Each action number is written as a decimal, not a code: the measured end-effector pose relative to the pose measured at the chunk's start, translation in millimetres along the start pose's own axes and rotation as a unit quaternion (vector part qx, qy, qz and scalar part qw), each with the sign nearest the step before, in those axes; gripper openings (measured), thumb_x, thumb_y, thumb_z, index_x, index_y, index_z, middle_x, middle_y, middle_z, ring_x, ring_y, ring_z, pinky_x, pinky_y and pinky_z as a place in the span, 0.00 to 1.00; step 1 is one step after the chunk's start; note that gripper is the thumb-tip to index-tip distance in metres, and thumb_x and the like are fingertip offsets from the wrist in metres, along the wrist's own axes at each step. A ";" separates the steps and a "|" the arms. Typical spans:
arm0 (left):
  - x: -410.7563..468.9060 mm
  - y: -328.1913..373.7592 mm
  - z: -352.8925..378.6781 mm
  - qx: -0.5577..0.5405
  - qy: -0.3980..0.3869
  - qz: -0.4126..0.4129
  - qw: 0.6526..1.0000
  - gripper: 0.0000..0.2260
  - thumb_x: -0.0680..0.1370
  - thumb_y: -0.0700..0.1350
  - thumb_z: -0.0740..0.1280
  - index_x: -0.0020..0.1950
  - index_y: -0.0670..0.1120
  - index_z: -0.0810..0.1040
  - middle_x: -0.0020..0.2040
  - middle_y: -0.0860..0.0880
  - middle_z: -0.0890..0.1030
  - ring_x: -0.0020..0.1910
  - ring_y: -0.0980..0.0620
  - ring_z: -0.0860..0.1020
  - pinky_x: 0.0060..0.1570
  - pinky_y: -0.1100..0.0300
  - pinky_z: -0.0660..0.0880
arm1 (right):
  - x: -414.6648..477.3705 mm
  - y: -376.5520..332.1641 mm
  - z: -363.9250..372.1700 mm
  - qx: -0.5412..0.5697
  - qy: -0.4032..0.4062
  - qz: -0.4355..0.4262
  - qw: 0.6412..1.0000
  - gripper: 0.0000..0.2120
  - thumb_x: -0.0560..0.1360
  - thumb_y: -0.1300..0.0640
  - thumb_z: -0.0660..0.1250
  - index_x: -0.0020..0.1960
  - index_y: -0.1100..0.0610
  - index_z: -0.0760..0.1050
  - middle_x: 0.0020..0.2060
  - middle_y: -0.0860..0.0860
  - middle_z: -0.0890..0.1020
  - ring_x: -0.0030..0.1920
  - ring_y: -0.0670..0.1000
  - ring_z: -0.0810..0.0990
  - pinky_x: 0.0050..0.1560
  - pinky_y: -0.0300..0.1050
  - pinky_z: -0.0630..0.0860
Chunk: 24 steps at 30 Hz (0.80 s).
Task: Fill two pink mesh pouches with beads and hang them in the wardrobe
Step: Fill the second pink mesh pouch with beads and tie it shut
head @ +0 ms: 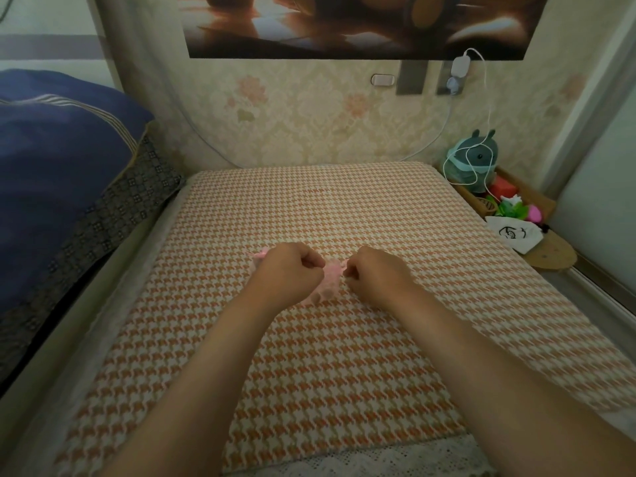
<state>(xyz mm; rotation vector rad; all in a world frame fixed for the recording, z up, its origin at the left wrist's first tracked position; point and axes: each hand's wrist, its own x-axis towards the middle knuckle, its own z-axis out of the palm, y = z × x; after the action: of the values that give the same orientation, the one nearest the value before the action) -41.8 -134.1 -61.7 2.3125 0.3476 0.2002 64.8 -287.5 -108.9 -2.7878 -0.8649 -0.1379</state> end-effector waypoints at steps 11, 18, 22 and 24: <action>-1.3 -2.5 -2.0 -0.007 -0.008 0.006 1.000 0.08 0.77 0.41 0.66 0.50 0.52 0.83 0.44 0.57 0.81 0.35 0.59 0.79 0.30 0.68 0.71 | -11.9 5.1 -2.4 0.030 0.000 -0.005 1.000 0.08 0.77 0.54 0.69 0.55 0.50 0.84 0.51 0.46 0.84 0.50 0.52 0.82 0.49 0.48 0.80; -2.9 -4.9 -2.0 0.002 0.000 -0.003 1.000 0.06 0.77 0.44 0.67 0.48 0.52 0.83 0.41 0.54 0.83 0.30 0.59 0.76 0.26 0.69 0.69 | -7.9 6.8 0.9 0.026 -0.021 0.011 0.999 0.07 0.79 0.52 0.69 0.54 0.48 0.84 0.50 0.45 0.85 0.49 0.50 0.82 0.49 0.48 0.81; -1.4 -6.2 -2.1 0.007 -0.005 0.000 1.000 0.07 0.76 0.45 0.68 0.50 0.55 0.83 0.44 0.59 0.82 0.37 0.55 0.82 0.32 0.64 0.76 | -10.2 9.1 -8.4 0.183 0.003 0.063 0.981 0.07 0.78 0.52 0.71 0.55 0.48 0.84 0.50 0.43 0.85 0.49 0.45 0.82 0.52 0.45 0.80; 0.5 -6.7 -2.6 0.011 -0.004 0.001 1.000 0.08 0.75 0.45 0.68 0.51 0.55 0.83 0.46 0.60 0.82 0.41 0.54 0.83 0.40 0.60 0.81 | -10.7 6.0 -20.8 0.276 0.059 0.071 0.957 0.06 0.78 0.53 0.73 0.55 0.49 0.84 0.47 0.41 0.84 0.45 0.39 0.82 0.49 0.38 0.79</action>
<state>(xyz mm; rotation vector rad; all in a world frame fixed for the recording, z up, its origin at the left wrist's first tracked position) -43.2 -127.7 -64.8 2.3342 0.3452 0.1876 58.8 -303.1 -91.4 -2.2777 -0.5605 -0.0293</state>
